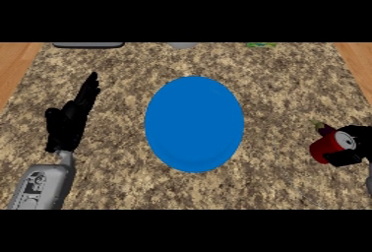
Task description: Pick the can from the placemat and place it in the plate
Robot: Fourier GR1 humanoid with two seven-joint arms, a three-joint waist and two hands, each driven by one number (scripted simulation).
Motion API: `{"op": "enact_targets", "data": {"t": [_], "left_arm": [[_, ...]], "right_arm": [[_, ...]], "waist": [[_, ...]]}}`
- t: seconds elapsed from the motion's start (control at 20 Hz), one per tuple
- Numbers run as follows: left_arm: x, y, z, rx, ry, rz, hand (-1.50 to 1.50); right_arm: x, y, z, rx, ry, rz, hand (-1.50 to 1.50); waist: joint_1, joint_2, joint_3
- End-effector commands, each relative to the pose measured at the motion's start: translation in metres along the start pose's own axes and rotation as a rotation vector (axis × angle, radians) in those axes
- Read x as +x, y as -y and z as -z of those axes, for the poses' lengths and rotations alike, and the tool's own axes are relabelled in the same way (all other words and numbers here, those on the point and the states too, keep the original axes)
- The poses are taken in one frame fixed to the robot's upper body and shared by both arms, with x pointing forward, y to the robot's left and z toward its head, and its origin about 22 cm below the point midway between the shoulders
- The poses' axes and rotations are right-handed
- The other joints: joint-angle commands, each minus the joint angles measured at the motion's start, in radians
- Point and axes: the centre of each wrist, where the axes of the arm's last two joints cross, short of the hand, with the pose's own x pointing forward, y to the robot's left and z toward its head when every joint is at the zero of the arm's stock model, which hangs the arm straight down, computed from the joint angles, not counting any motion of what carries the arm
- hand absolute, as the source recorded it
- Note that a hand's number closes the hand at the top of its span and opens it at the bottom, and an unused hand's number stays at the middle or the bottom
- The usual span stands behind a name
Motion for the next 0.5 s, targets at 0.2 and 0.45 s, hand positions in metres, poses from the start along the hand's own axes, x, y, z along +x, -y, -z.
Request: {"op": "enact_targets", "data": {"t": [0.2,0.45], "left_arm": [[-0.007,-0.009,-0.015,0.003,0.017,0.011,0.0],[-0.012,0.003,-0.003,0.009,-0.001,-0.001,0.0]], "right_arm": [[-0.002,-0.017,0.003,-0.039,0.021,-0.01,1.5],[-0.003,-0.05,-0.042,-0.074,0.144,-0.098,1.5]], "waist": [[0.003,0.004,0.008],[-0.009,0.002,0.007]]}}
